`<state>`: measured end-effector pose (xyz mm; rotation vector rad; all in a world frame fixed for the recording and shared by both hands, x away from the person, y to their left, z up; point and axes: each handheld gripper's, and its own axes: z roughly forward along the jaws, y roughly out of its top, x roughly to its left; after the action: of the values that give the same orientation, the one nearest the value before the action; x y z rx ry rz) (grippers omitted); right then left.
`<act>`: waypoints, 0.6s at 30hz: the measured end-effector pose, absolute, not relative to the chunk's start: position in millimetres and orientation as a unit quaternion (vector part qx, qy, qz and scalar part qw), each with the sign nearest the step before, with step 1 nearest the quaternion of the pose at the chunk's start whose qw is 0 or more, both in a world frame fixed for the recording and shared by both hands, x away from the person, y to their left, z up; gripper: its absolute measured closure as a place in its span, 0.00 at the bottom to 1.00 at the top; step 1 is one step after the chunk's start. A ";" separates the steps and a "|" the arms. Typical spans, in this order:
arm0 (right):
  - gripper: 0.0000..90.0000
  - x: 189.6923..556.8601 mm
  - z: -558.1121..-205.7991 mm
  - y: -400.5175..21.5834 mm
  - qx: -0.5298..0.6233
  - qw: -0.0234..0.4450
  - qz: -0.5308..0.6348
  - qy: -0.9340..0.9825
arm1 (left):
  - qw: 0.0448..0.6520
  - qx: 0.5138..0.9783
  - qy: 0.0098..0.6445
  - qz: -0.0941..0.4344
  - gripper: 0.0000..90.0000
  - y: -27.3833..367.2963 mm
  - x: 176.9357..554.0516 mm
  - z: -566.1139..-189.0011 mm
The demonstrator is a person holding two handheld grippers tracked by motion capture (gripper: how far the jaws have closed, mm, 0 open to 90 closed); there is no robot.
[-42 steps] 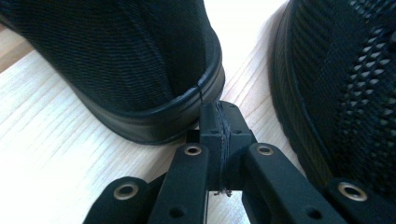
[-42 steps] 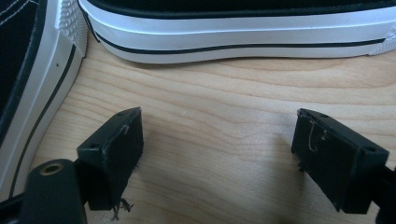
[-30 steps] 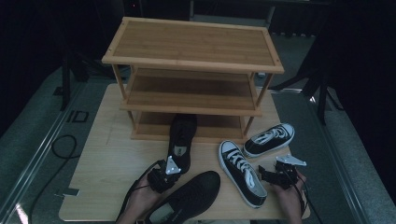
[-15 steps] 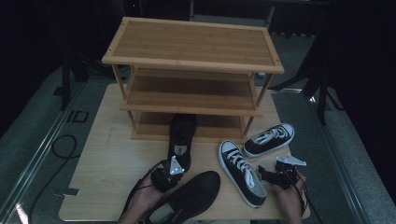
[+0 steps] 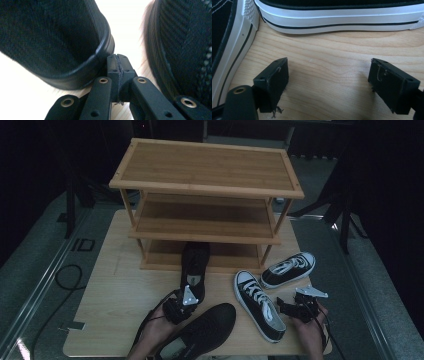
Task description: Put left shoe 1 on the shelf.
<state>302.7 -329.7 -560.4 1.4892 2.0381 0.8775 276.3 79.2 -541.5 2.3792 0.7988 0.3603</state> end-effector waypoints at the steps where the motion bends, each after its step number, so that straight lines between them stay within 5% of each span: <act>1: 0.19 302.7 -560.4 -329.7 0.542 0.232 0.319 0.742 | 0.299 0.895 0.300 0.137 1.00 77.8 277.0 -541.2; 18: 0.19 302.7 -560.4 -329.7 0.541 0.232 0.320 0.742 | 0.311 0.878 0.325 0.164 1.00 77.5 295.8 -530.3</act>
<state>302.7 -329.7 -560.4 1.4877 2.0398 0.8781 295.8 77.5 -530.3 2.3188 0.8572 0.4317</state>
